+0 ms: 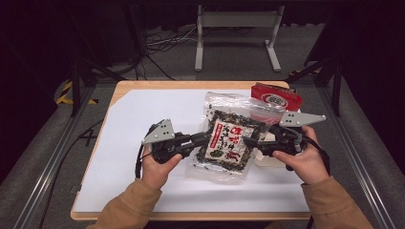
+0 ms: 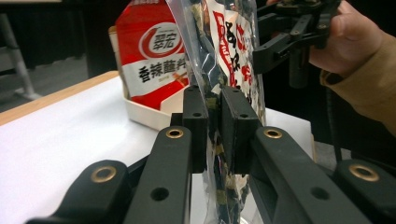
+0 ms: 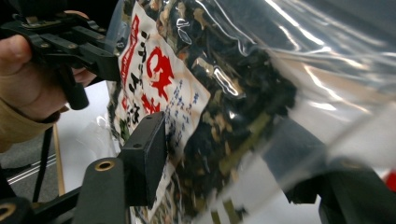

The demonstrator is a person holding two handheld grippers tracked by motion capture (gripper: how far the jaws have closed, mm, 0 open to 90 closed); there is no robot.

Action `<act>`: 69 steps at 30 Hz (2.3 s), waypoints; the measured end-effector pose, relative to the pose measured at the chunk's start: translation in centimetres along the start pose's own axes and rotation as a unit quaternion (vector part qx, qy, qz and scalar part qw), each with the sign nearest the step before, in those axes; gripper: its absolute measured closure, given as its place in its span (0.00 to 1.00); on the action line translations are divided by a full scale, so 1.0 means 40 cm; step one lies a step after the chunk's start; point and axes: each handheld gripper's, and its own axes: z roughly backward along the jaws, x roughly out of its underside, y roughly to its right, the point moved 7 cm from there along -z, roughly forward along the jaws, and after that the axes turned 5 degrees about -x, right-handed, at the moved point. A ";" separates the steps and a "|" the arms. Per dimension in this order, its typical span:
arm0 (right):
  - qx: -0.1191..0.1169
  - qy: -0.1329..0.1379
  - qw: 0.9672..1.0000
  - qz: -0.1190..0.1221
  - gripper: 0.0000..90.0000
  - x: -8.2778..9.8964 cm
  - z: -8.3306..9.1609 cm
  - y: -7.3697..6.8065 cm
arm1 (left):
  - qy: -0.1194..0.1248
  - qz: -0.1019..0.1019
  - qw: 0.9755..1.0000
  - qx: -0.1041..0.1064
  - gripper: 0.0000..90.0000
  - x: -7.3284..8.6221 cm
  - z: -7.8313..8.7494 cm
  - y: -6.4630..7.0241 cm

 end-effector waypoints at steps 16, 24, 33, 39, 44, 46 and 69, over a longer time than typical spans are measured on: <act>-0.082 -0.011 0.997 0.002 0.84 -0.029 0.021 -0.063 | 0.005 0.005 1.000 0.009 0.84 0.008 0.003 -0.024; -0.071 -0.021 0.997 0.019 0.85 -0.047 0.033 -0.076 | 0.006 0.014 1.000 0.023 0.62 0.013 0.007 -0.037; -0.053 -0.024 0.998 0.027 0.85 -0.055 0.072 -0.060 | -0.041 0.002 0.999 -0.005 0.54 0.039 0.043 -0.081; -0.039 -0.017 0.999 0.033 0.85 -0.076 0.109 -0.050 | -0.064 -0.011 0.997 -0.032 0.51 0.047 0.080 -0.112; -0.023 -0.018 0.999 0.042 0.85 -0.094 0.129 -0.044 | -0.076 -0.019 0.995 -0.060 0.49 0.055 0.113 -0.142; -0.018 -0.015 0.999 0.044 0.85 -0.103 0.140 -0.040 | -0.086 -0.020 0.993 -0.072 0.48 0.062 0.125 -0.152; 0.044 0.008 0.998 0.049 0.85 -0.152 0.246 0.023 | -0.116 -0.028 0.986 -0.117 0.42 0.091 0.159 -0.215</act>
